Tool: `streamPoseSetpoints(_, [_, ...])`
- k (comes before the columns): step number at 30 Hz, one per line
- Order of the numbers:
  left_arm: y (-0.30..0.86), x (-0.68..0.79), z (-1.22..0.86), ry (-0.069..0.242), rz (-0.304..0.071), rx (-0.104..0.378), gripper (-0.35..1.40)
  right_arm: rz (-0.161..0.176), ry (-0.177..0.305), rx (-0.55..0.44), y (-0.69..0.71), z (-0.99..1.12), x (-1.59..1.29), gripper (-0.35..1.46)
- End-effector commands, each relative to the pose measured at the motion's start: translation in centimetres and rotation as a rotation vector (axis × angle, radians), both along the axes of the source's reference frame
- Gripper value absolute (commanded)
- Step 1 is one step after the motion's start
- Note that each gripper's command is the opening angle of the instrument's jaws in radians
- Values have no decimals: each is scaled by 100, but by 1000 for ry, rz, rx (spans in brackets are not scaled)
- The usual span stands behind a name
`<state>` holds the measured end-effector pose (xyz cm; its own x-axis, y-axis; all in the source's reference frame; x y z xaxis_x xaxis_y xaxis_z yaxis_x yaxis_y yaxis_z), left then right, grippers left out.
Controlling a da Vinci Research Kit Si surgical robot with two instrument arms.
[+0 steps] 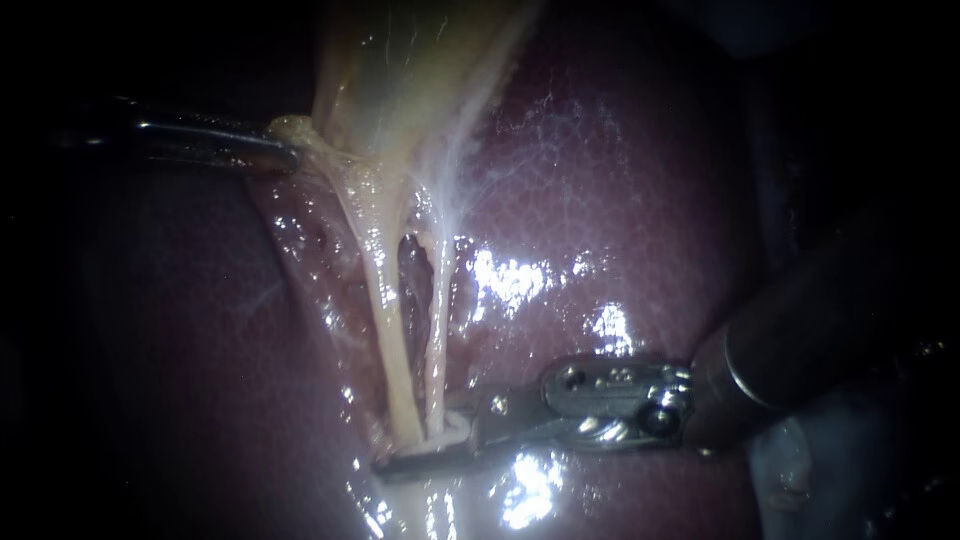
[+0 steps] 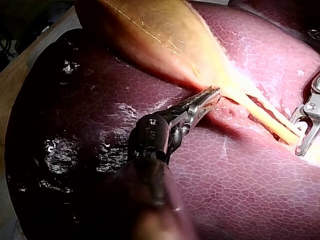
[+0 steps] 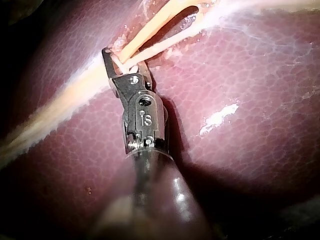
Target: Clipping first clip left tube
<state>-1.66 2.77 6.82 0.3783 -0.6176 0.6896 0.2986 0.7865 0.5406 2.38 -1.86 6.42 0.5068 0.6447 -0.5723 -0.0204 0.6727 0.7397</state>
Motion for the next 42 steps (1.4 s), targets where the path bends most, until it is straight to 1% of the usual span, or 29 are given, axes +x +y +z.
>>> streamPoseSetpoints(1, [0,0,0,0,0,0,-35,0,0,0,0,0,0,20])
streamPoseSetpoints(7, [0,0,0,0,0,0,-35,0,-3,-1,1,1,1,39])
streamPoseSetpoints(10, [0,0,0,0,0,0,-35,11,11,3,3,5,2,46])
streamPoseSetpoints(14, [0,0,0,0,0,0,-35,33,35,9,9,13,0,50])
streamPoseSetpoints(17, [0,0,0,0,0,0,-35,31,41,-5,14,20,-5,50])
streamPoseSetpoints(21, [0,1,0,0,0,0,-35,33,42,-6,23,23,-14,50])
streamPoseSetpoints(24, [0,1,0,0,0,0,-35,33,44,-12,30,18,-21,50])
streamPoseSetpoints(28, [0,1,0,0,0,0,-35,51,63,0,40,9,-30,50])
streamPoseSetpoints(33, [0,1,0,0,0,0,-35,57,68,10,51,1,-42,50])
streamPoseSetpoints(42, [-1,1,0,-2,2,1,-35,58,73,10,58,-3,-59,50])
